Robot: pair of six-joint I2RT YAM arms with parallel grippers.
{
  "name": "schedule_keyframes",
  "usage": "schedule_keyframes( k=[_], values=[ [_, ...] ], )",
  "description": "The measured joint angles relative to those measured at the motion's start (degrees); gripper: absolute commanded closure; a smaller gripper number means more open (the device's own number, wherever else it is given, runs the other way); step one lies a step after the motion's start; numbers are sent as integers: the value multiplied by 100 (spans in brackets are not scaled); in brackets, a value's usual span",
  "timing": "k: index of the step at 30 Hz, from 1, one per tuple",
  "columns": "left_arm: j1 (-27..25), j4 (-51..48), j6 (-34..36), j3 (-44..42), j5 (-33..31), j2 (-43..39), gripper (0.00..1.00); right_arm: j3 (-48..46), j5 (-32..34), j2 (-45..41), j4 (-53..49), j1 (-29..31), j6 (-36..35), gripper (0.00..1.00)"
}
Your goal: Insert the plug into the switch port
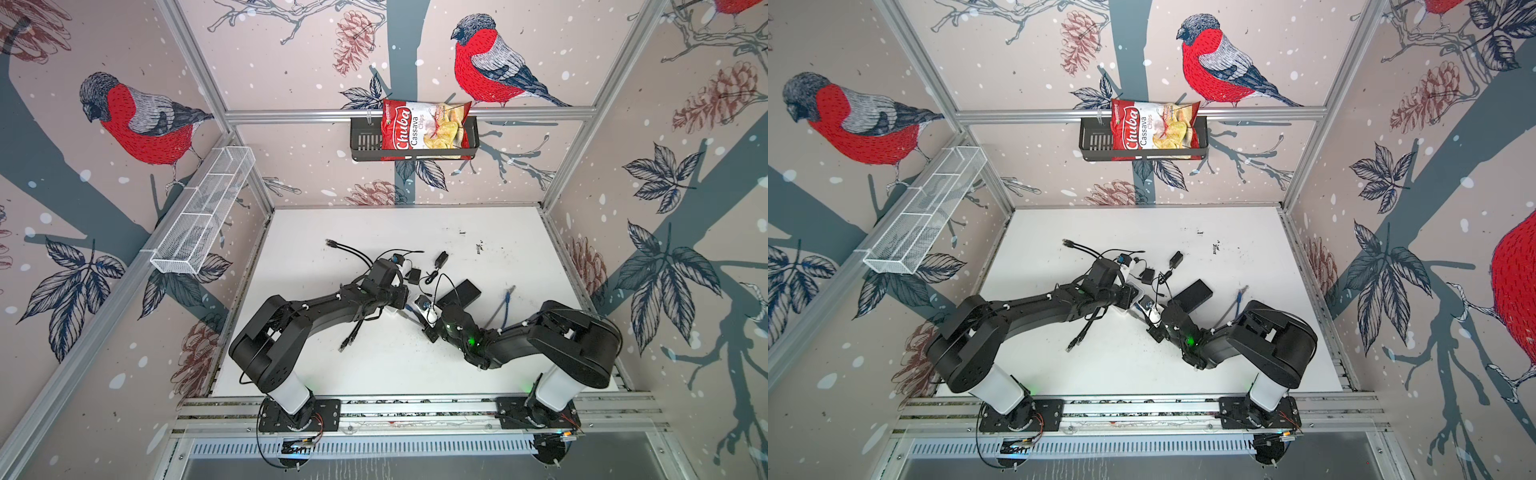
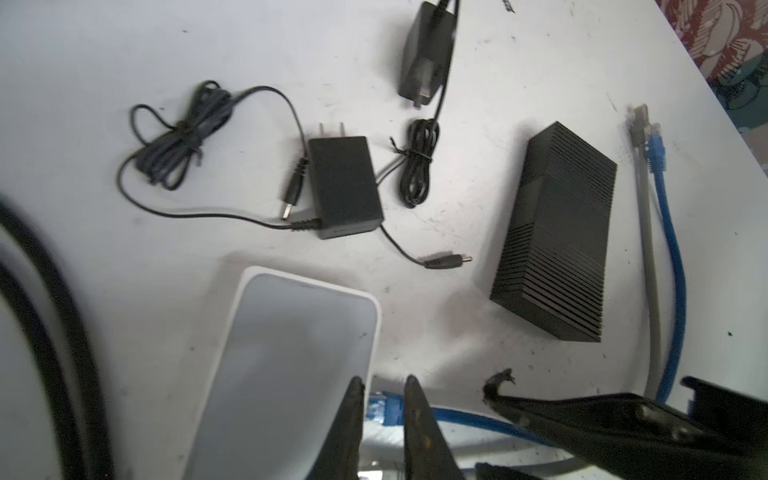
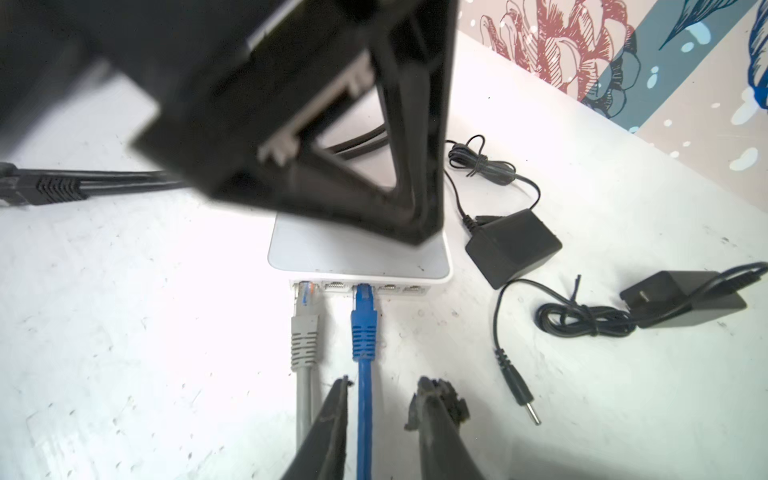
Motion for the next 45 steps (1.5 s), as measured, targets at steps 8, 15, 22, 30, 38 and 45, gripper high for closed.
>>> schedule_keyframes(
  k=[8,15,22,30,38,45],
  values=[
    [503,208,-334,-411,-157,-107,80,238,-212,238,-74,83,-61,72],
    [619,619,-726,-793,-13,-98,80,457,-376,538,-83,192,-142,71],
    [619,1014,-870,-938,223,11,80,474,-372,739,-92,205,-142,70],
    [619,1438,-955,-1196,407,-17,79,577,-369,914,-70,205,-140,77],
    [619,1919,-1165,-1447,494,-13,80,632,-350,1025,17,205,-138,84],
    [619,2109,-1196,-1558,603,-42,57,640,-348,1032,17,205,-120,84]
  ],
)
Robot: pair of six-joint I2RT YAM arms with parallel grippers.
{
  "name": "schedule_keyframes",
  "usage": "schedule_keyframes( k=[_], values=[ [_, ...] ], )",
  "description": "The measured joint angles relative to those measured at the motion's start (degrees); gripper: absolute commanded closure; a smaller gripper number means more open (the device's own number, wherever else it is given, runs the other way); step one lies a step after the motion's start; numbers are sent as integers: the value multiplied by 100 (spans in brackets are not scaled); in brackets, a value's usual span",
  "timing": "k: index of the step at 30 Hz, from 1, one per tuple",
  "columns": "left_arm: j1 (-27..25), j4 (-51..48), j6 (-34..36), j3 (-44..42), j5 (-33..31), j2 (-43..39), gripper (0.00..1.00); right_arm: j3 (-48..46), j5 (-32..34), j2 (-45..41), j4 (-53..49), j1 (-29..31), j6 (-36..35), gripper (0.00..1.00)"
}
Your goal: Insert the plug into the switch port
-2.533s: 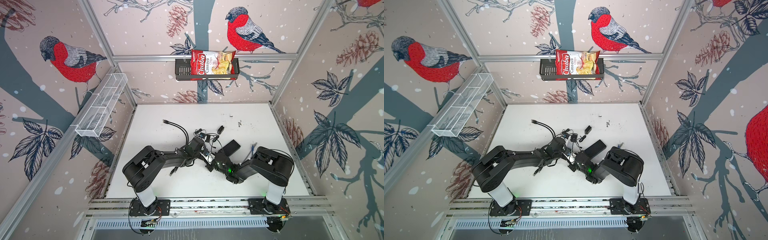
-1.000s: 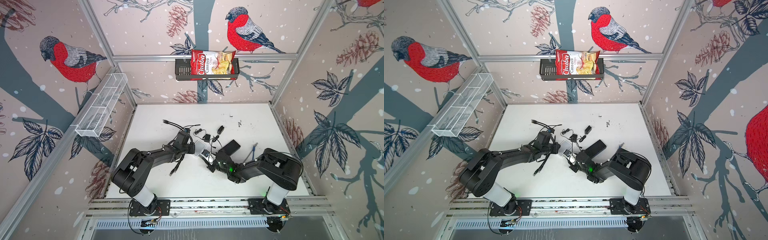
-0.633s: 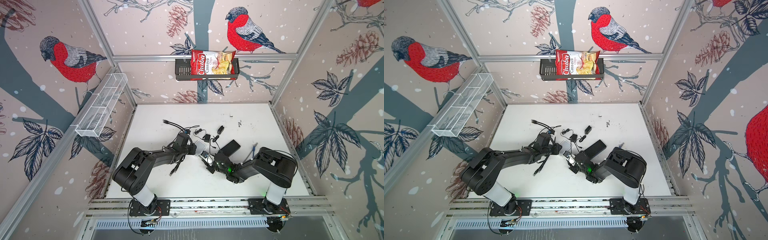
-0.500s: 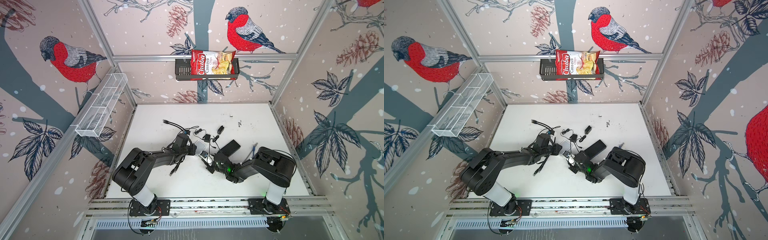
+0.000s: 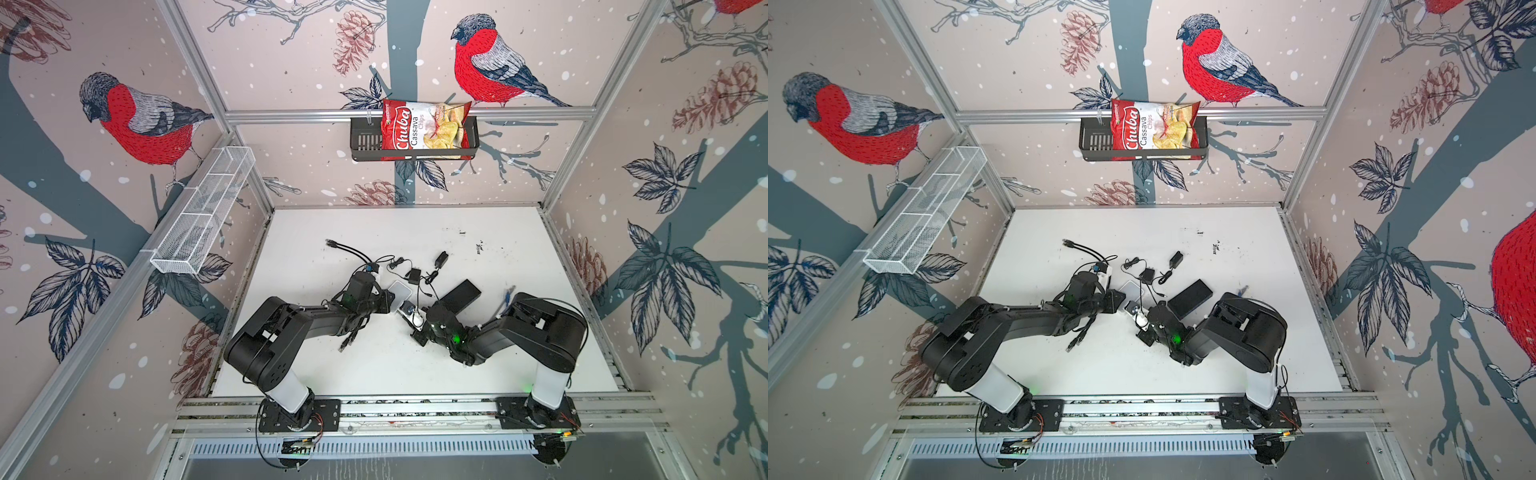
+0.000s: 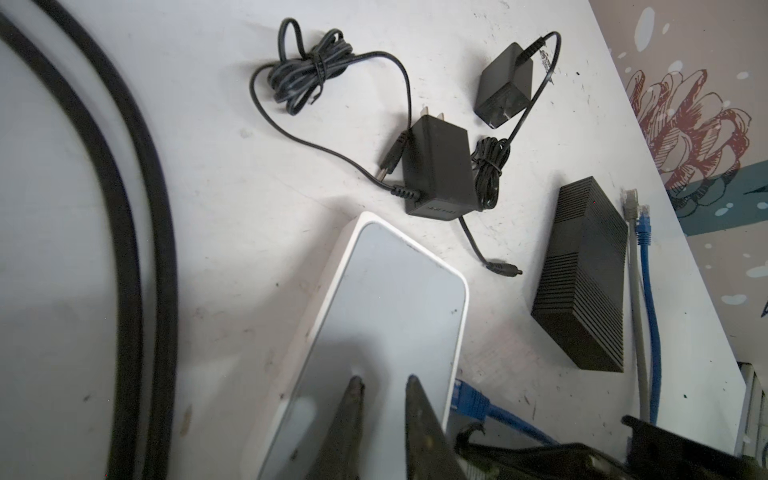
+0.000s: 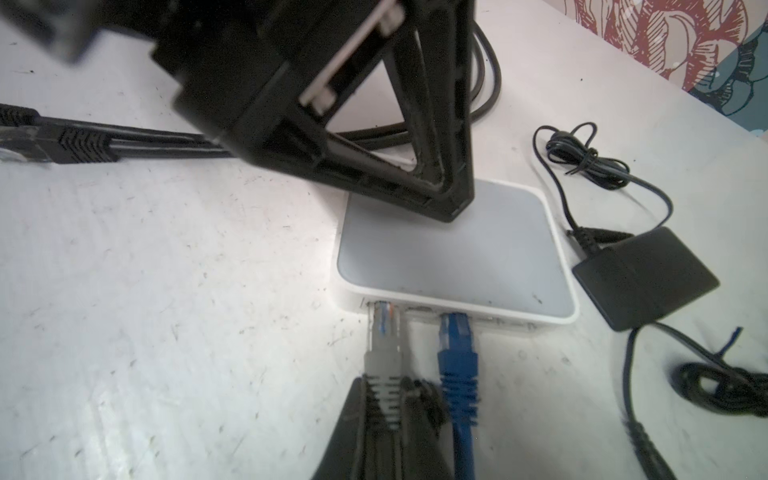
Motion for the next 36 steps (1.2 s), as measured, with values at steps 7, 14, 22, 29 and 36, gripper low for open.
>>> schedule_keyframes(
  k=[7,14,22,29,36],
  values=[
    [-4,-389,4,31,-361,-299,44,-46,15,0,85,0,0,84],
    [0,-907,160,160,-800,-269,42,-76,20,0,136,-2,0,84],
    [0,-518,195,26,-748,-7,44,-35,17,4,129,-13,0,85],
    [-52,-118,190,-157,-645,17,46,52,17,109,146,-13,0,90],
    [-151,72,144,-208,-828,66,48,76,17,160,195,-7,48,94]
  ],
)
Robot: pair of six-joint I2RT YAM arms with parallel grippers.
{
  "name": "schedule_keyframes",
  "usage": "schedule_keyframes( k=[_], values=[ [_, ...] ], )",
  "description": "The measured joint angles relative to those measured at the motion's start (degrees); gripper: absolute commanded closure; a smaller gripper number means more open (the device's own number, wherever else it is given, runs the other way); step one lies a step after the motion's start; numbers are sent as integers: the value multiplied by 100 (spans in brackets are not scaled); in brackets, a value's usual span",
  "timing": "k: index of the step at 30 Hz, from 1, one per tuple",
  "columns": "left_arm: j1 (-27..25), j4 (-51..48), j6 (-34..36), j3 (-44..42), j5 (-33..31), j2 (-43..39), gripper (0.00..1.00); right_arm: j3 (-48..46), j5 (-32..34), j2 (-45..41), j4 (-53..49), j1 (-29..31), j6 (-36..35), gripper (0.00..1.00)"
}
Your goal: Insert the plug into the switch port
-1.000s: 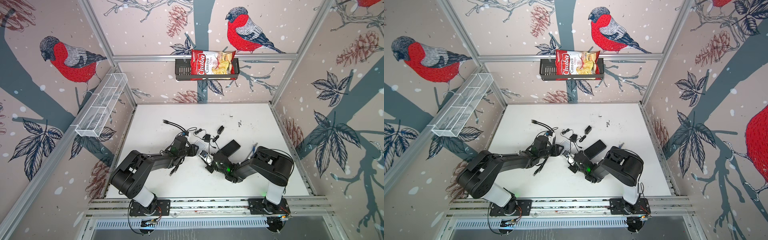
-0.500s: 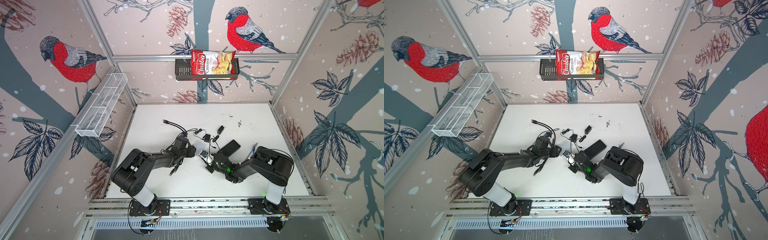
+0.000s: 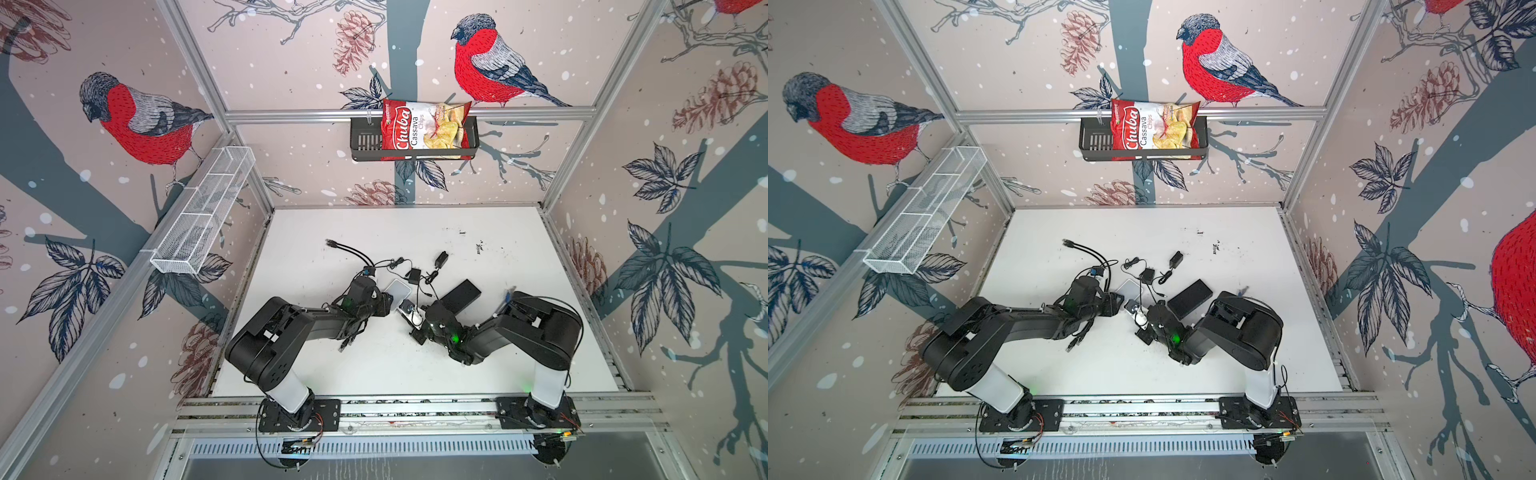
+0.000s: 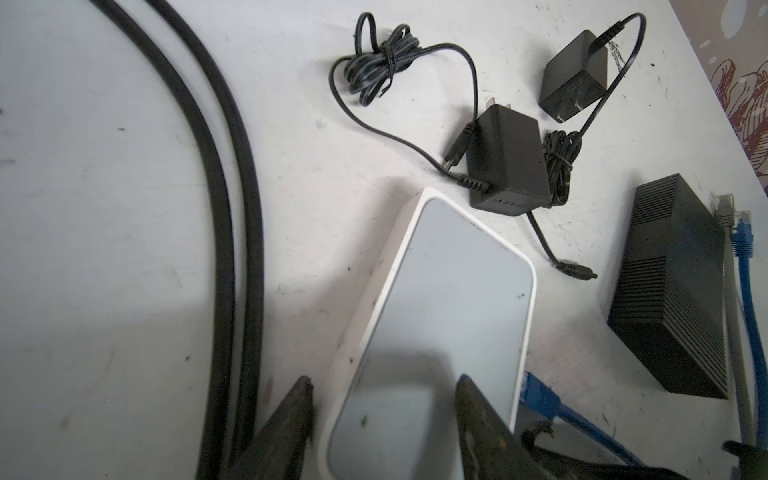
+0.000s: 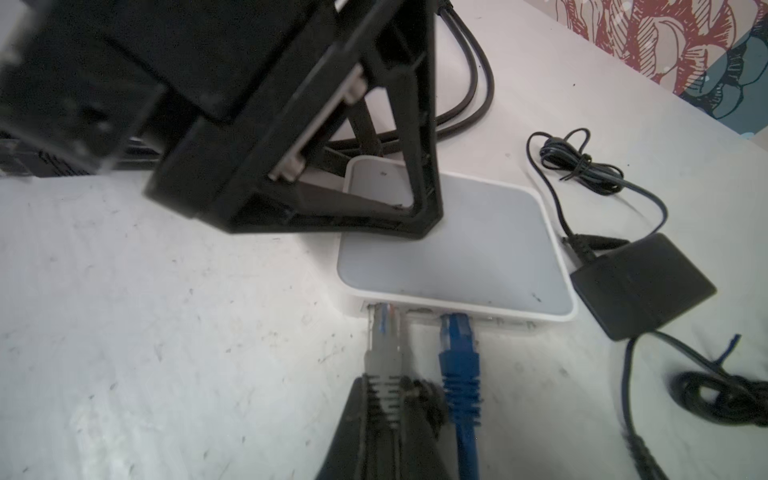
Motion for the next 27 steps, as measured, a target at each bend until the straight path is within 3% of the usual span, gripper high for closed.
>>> schedule_keyframes(
  k=[16,24,27],
  values=[
    [-302,352,85,-87,-529,90,48,-7,35,37,68,-15,98,98],
    [-354,9,463,-15,-166,-22,31,-280,-66,-61,282,-107,57,98],
    [-354,-186,564,79,-31,-37,30,-354,-118,-101,319,-129,50,98]
  ],
)
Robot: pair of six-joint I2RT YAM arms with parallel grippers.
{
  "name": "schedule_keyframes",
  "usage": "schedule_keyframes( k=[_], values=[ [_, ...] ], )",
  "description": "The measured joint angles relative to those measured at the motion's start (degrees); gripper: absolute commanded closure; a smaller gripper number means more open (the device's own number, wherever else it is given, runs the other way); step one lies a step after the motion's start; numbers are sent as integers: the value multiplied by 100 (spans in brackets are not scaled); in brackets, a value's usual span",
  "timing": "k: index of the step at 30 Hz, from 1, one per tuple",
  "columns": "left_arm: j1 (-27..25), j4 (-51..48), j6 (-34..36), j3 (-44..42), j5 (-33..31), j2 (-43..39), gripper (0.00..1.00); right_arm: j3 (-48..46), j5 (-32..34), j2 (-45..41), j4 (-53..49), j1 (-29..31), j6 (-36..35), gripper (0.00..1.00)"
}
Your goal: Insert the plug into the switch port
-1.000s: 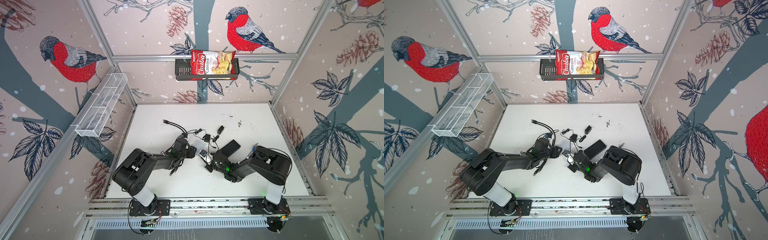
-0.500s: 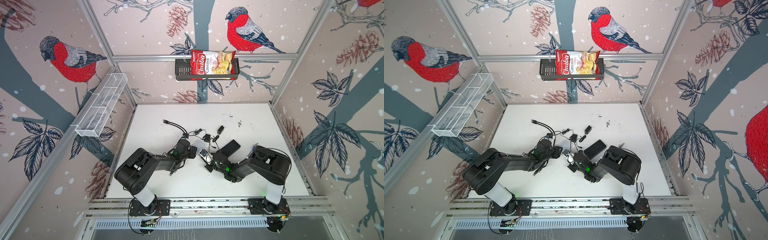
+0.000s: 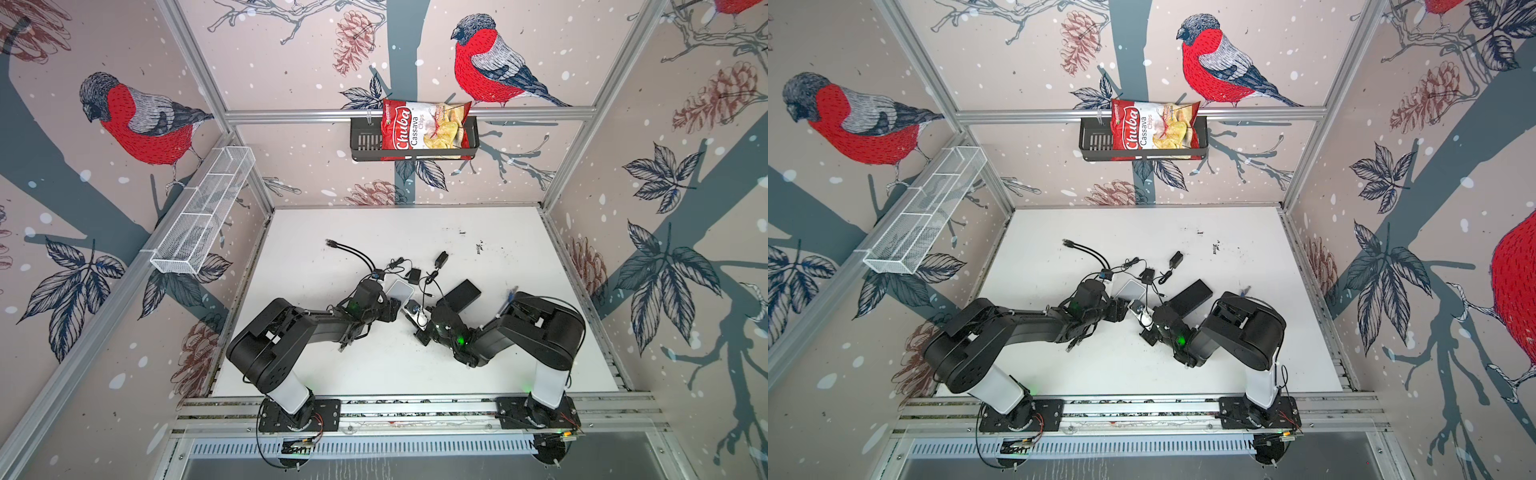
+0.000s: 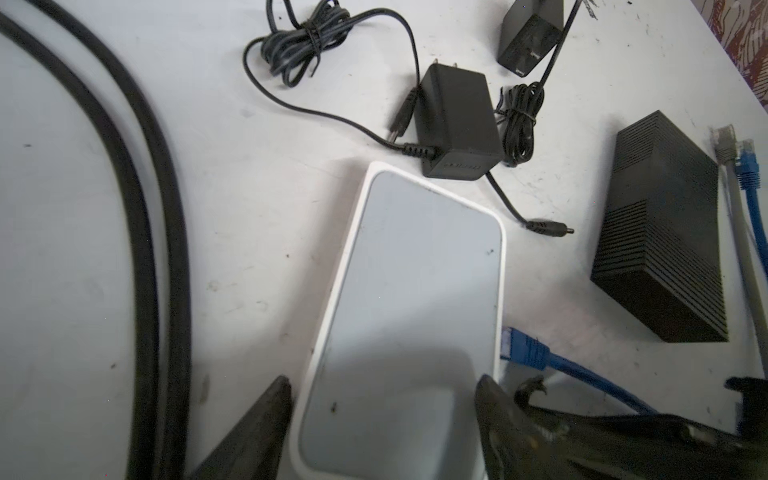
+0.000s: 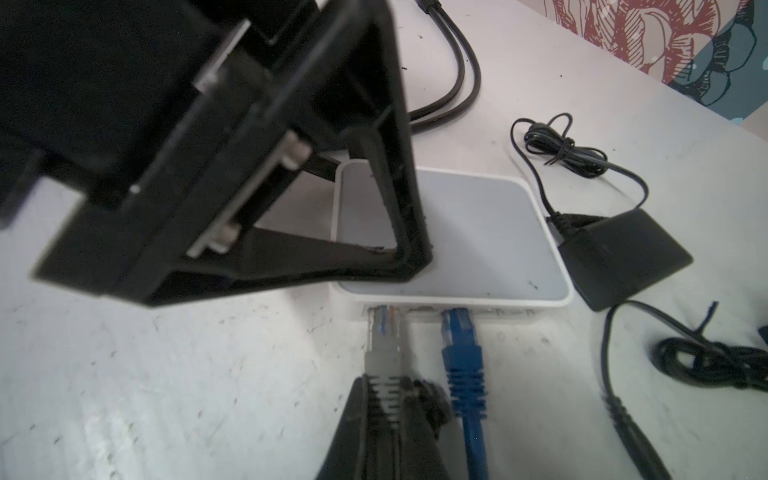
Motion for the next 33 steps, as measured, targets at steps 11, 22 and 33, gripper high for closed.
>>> schedule_keyframes(
  k=[11,22,33],
  values=[
    [81,-173,271,304,232,219,32,-70,-17,-13,76,0,-11,98],
    [57,385,529,197,146,387,40,-50,79,-11,66,7,33,97],
    [-181,841,361,-66,-391,389,43,129,662,37,-131,232,326,97]
  ],
)
